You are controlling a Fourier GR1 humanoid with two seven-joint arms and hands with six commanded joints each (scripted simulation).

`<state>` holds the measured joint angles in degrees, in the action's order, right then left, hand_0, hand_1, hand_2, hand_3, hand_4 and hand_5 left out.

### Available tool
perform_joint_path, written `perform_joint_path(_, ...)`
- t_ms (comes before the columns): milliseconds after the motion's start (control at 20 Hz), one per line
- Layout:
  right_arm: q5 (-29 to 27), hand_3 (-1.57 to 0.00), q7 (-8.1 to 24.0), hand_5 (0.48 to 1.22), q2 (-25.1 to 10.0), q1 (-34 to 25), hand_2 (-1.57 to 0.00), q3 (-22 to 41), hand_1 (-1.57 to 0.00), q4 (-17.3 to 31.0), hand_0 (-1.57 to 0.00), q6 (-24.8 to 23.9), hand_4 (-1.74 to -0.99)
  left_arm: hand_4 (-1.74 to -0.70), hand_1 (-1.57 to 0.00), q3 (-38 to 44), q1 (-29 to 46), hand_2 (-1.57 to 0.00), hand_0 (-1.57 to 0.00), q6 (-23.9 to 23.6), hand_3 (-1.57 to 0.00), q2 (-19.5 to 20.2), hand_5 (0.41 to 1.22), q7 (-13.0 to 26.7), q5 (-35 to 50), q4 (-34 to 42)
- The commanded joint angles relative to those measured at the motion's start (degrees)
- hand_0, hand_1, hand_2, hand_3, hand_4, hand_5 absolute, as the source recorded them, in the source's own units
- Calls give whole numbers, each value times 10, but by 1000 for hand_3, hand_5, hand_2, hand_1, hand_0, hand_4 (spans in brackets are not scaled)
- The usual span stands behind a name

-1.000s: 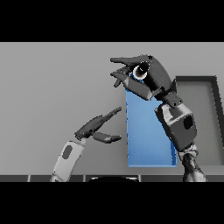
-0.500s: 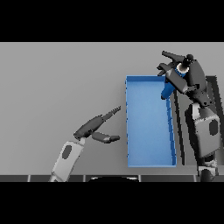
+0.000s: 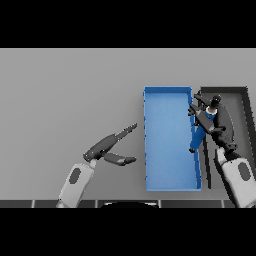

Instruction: Pick up the blue pipe and place it into the blue bin.

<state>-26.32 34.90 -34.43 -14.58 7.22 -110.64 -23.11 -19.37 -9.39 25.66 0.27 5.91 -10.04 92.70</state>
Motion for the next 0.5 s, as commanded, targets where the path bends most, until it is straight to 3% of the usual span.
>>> perform_joint_path(0,-1,-1571,0,1221,-19,14,-1571,24,-1571,0,-1571,-29,-1741,-884,1,-4,-2,1,1,1,1,-5,425,2,-1,-5)
perform_joint_path(100,-19,-1521,0,1221,-49,32,-1571,65,-1571,4,-1571,-86,-1741,-888,1,-4,-3,1,1,4,1,-3,422,-5,1,-4)
perform_joint_path(150,-25,-1255,0,1221,-60,34,-1571,86,-1571,6,-1571,-108,-1741,-887,1,-3,-2,1,1,4,1,-1,420,-4,2,1)
perform_joint_path(350,-72,-847,0,1221,-127,20,-1571,193,-1548,48,-1571,-197,-1741,-883,1,-12,4,1,1,3,1,-5,421,-1,-3,3)
perform_joint_path(400,-103,-788,0,1221,-153,5,-1339,222,-1336,56,-1465,-221,-1678,-882,1,-7,4,1,1,3,1,-1,421,-3,-1,8)
perform_joint_path(450,-139,-630,0,1221,-178,-14,-1071,254,-1069,70,-1172,-235,-1592,-881,1,-10,8,1,1,5,1,-1,422,0,1,14)
